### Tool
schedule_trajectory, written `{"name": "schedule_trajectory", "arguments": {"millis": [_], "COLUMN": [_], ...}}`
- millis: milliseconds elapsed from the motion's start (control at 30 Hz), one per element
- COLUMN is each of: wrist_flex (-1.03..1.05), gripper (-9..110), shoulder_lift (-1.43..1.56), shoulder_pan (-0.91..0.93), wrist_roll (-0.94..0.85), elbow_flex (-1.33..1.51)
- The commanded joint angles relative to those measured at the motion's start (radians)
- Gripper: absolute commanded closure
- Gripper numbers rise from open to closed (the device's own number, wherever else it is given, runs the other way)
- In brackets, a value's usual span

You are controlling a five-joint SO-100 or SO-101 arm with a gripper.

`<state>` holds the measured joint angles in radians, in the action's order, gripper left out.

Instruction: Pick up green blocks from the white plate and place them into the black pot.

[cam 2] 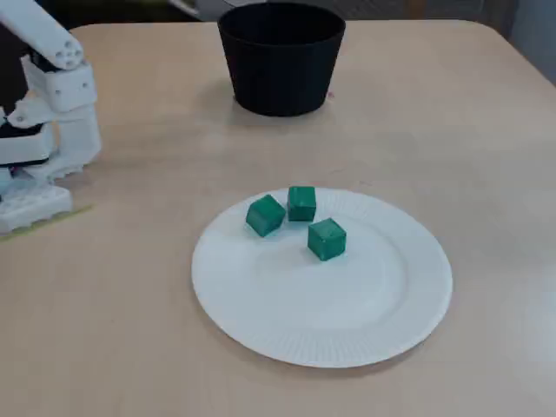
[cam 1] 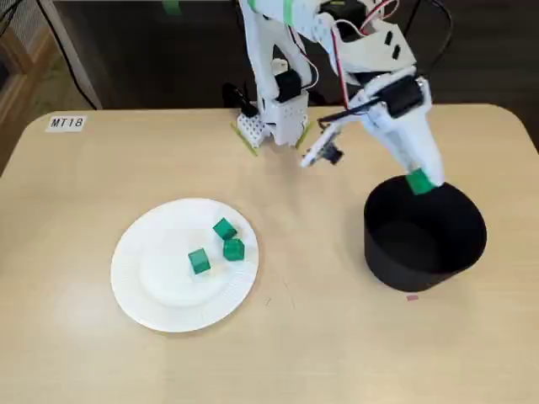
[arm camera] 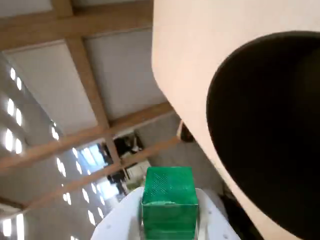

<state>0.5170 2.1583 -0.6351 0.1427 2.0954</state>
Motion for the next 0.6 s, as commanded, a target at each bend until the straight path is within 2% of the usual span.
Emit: {"name": "schedule_trajectory", "arguments": {"millis": [0,200,300,367,500,567], "wrist_flex": [-0.130,-0.204,-0.161,-0.121,-0.071,-0.052], "gripper": [104,104,86,79,75,78], "shoulder_lift": [-0.063,-0.193,-0.183,-0.169,-0.144,-0.135], "shoulder_pan": [-0.026,-0.008,-0.002,0.003,0.012,0.017], "wrist_roll": [-0.021,-0.054,-0.092,-0.110,-0.130,-0.138], "elbow_flex": [0.037,0.034,0.040,0.040,0.037,0.029]}}
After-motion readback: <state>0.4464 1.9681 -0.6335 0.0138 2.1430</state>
